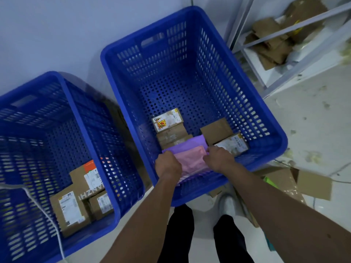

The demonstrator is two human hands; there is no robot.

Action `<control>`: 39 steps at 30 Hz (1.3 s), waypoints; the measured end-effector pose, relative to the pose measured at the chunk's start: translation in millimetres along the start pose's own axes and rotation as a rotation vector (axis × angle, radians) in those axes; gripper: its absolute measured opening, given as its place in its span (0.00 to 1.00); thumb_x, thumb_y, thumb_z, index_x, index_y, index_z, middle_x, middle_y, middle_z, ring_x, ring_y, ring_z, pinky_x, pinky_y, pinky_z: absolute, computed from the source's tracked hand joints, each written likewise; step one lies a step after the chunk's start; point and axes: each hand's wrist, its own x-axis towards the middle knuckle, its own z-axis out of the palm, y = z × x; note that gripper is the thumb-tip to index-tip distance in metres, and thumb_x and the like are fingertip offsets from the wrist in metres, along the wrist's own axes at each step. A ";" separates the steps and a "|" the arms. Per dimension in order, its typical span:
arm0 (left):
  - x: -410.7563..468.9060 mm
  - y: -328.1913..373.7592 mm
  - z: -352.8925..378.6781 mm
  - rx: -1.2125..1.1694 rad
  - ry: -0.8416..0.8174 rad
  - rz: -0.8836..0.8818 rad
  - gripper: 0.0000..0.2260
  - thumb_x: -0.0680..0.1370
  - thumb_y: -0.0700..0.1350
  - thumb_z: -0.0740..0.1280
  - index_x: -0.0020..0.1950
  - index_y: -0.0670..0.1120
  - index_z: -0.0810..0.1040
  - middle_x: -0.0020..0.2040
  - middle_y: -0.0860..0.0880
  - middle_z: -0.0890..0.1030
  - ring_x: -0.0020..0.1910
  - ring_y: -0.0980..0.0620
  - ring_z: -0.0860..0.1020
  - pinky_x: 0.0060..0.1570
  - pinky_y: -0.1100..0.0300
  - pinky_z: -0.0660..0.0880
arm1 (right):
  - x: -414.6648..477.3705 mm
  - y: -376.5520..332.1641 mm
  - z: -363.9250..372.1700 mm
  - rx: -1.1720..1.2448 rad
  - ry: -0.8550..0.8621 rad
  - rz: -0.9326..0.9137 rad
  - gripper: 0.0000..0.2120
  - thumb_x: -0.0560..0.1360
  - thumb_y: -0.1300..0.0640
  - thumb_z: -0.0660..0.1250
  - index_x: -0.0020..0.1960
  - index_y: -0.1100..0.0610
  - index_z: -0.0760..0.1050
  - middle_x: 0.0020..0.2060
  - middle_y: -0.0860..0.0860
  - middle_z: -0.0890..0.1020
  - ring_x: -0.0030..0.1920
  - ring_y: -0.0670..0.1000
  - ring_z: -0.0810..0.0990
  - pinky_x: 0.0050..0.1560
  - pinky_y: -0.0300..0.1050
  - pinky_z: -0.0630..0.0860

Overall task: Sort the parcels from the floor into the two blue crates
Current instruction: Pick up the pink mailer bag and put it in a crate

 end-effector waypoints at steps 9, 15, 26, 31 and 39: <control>-61.9 5.7 -47.5 -0.287 0.036 0.110 0.04 0.72 0.40 0.66 0.40 0.47 0.79 0.44 0.43 0.84 0.48 0.42 0.81 0.46 0.54 0.78 | -80.8 10.2 -43.0 0.052 0.224 -0.072 0.16 0.78 0.53 0.61 0.61 0.60 0.76 0.58 0.59 0.80 0.57 0.60 0.78 0.52 0.48 0.74; -108.7 8.0 -55.0 -0.479 0.052 0.100 0.05 0.65 0.46 0.66 0.39 0.52 0.78 0.40 0.48 0.85 0.41 0.45 0.84 0.47 0.50 0.82 | -161.8 47.2 -66.0 -0.148 0.247 -0.147 0.16 0.80 0.52 0.59 0.63 0.59 0.72 0.61 0.57 0.77 0.59 0.59 0.76 0.55 0.50 0.74; -264.8 34.5 -47.8 -0.507 0.130 0.202 0.05 0.73 0.41 0.69 0.41 0.51 0.76 0.40 0.48 0.84 0.39 0.48 0.84 0.44 0.53 0.82 | -275.7 124.6 -67.8 -0.217 0.215 -0.202 0.17 0.79 0.52 0.57 0.64 0.57 0.73 0.62 0.55 0.77 0.61 0.57 0.76 0.58 0.47 0.72; -297.9 32.4 -21.2 -0.457 0.066 0.289 0.04 0.73 0.41 0.69 0.43 0.49 0.78 0.37 0.48 0.85 0.37 0.50 0.84 0.42 0.55 0.82 | -313.3 155.5 -54.6 -0.196 0.260 -0.127 0.17 0.80 0.53 0.57 0.64 0.60 0.72 0.62 0.58 0.76 0.62 0.58 0.76 0.58 0.47 0.72; -322.3 15.5 4.5 -0.376 -0.016 0.508 0.03 0.68 0.45 0.67 0.41 0.49 0.79 0.35 0.52 0.84 0.38 0.49 0.84 0.49 0.48 0.82 | -384.3 180.3 -4.8 -0.094 0.354 0.012 0.17 0.81 0.50 0.55 0.63 0.60 0.71 0.64 0.59 0.75 0.63 0.58 0.75 0.57 0.46 0.70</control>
